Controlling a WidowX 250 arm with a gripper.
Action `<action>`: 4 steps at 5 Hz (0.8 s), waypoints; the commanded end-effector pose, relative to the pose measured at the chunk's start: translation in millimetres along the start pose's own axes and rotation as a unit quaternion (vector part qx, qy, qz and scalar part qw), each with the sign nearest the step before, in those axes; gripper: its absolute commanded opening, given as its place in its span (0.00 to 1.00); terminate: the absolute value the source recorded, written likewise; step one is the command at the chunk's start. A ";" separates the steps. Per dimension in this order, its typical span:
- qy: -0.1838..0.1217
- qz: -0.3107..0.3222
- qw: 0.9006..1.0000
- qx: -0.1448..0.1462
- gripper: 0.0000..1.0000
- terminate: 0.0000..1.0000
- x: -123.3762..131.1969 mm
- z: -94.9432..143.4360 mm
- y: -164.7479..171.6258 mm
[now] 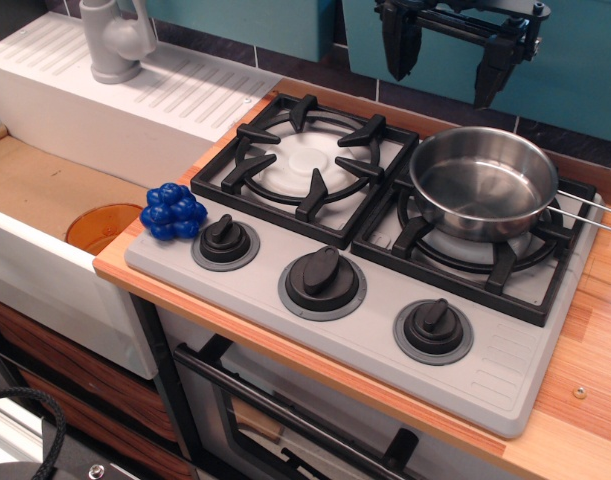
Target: Put pan on stove and put blueberry in pan
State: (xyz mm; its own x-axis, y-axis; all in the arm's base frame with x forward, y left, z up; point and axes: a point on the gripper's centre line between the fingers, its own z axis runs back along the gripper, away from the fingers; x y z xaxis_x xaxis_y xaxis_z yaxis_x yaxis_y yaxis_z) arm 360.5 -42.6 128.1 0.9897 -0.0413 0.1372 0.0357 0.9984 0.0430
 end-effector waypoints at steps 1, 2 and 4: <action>0.000 0.000 1.000 0.000 1.00 0.00 0.0 0.0 0.0; -0.022 0.003 1.000 0.000 1.00 0.00 0.3 -23.4 -4.1; -0.042 -0.003 0.999 -0.007 1.00 0.00 2.0 -53.7 0.4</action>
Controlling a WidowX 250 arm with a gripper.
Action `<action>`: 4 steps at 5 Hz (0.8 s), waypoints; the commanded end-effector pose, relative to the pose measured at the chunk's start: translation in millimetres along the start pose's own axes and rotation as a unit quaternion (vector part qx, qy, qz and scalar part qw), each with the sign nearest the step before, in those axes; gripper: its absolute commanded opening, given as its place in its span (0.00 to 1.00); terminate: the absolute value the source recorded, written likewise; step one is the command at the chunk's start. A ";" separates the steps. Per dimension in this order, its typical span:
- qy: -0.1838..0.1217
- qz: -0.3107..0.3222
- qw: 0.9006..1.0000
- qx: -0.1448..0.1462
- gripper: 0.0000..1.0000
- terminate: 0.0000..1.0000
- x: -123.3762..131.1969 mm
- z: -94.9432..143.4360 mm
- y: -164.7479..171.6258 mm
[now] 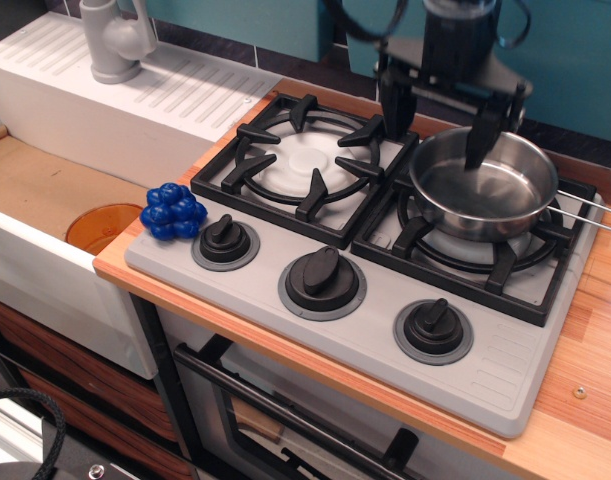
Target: Put pan on stove and put blueberry in pan
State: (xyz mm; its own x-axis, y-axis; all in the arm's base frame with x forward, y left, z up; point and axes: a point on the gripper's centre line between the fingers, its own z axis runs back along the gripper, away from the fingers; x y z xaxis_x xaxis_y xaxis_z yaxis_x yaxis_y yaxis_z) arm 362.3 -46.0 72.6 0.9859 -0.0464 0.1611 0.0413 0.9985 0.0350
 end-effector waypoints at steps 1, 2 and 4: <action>-0.033 -0.003 0.999 -0.003 1.00 0.00 6.8 -8.6 12.5; -0.039 -0.004 0.999 -0.003 1.00 0.00 7.0 -8.3 12.4; -0.031 0.007 0.999 -0.010 0.00 0.00 6.7 -8.9 13.2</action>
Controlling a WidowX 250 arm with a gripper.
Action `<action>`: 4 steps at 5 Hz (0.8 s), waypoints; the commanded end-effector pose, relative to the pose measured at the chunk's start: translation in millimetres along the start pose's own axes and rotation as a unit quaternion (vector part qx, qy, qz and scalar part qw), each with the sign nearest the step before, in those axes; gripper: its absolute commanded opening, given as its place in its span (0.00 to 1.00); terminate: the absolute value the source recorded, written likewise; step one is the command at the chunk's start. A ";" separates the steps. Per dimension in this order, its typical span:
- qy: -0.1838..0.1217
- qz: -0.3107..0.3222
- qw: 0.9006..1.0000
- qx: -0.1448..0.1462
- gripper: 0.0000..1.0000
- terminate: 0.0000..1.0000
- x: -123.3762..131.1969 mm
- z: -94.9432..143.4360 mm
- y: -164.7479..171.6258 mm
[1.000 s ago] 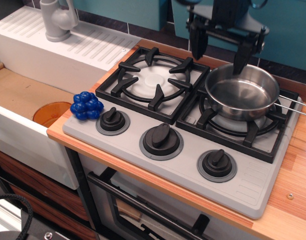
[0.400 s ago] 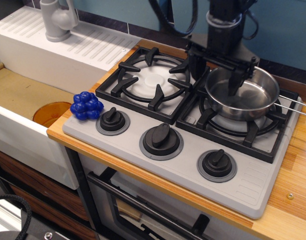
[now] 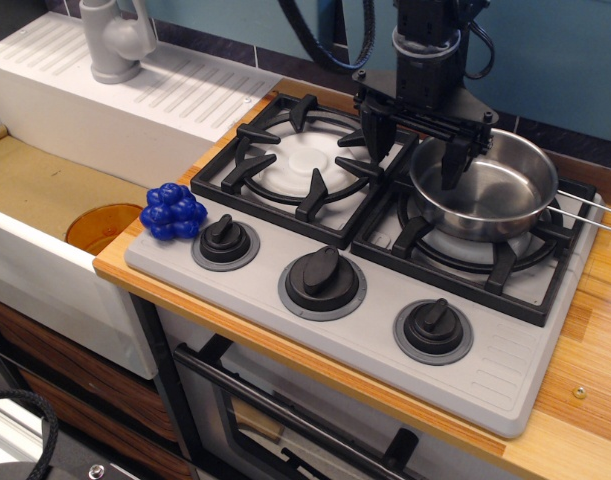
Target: Put pan on stove and put blueberry in pan
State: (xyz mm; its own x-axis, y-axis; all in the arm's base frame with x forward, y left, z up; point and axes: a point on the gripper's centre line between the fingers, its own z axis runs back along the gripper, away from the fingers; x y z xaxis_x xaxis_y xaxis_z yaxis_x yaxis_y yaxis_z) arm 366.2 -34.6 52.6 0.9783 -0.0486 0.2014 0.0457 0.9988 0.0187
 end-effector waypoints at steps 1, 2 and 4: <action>-0.003 0.001 1.000 -0.005 0.00 0.00 6.8 10.8 1.3; 0.001 -0.006 1.000 -0.014 0.00 0.00 6.5 10.5 0.2; 0.025 -0.029 0.999 -0.015 0.00 0.00 5.2 8.1 -2.0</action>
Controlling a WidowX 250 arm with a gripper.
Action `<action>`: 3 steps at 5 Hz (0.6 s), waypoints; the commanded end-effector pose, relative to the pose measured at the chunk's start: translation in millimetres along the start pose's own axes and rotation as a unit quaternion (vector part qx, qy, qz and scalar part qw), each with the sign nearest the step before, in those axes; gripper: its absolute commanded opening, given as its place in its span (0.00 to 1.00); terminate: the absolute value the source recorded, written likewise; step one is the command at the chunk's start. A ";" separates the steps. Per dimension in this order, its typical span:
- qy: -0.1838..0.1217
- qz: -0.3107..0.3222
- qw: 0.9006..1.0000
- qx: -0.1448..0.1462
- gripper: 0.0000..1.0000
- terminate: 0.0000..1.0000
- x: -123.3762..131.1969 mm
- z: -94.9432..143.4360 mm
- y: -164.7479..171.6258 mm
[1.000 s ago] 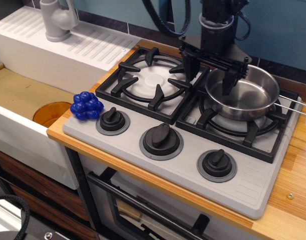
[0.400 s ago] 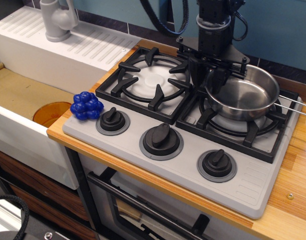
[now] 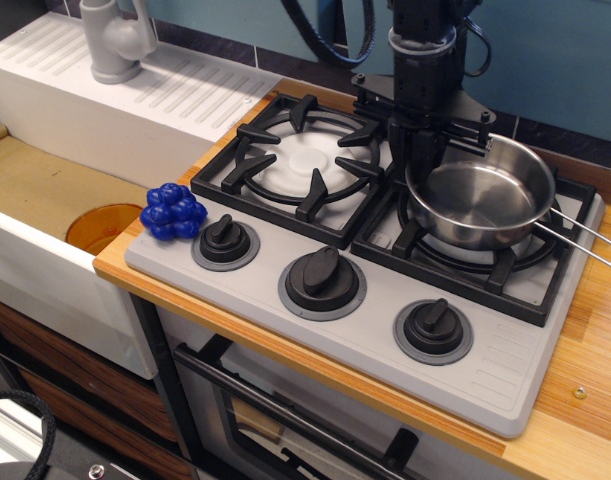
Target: Put pan on stove and put blueberry in pan
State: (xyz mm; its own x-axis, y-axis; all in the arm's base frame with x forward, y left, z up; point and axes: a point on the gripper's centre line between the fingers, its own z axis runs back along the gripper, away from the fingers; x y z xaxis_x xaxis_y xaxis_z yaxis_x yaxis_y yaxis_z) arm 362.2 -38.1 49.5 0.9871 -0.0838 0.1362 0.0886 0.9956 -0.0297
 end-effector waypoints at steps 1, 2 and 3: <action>0.015 0.006 0.999 0.039 0.00 0.00 -2.5 62.9 3.9; 0.035 0.012 0.998 0.051 0.00 0.00 -4.5 113.9 -1.6; 0.041 0.007 0.997 0.062 0.00 0.00 -3.4 143.9 5.8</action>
State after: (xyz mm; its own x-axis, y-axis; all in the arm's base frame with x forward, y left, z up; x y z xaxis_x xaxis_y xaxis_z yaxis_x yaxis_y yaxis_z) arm 338.9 -25.6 162.1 0.9968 -0.0721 -0.0353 0.0751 0.9928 0.0934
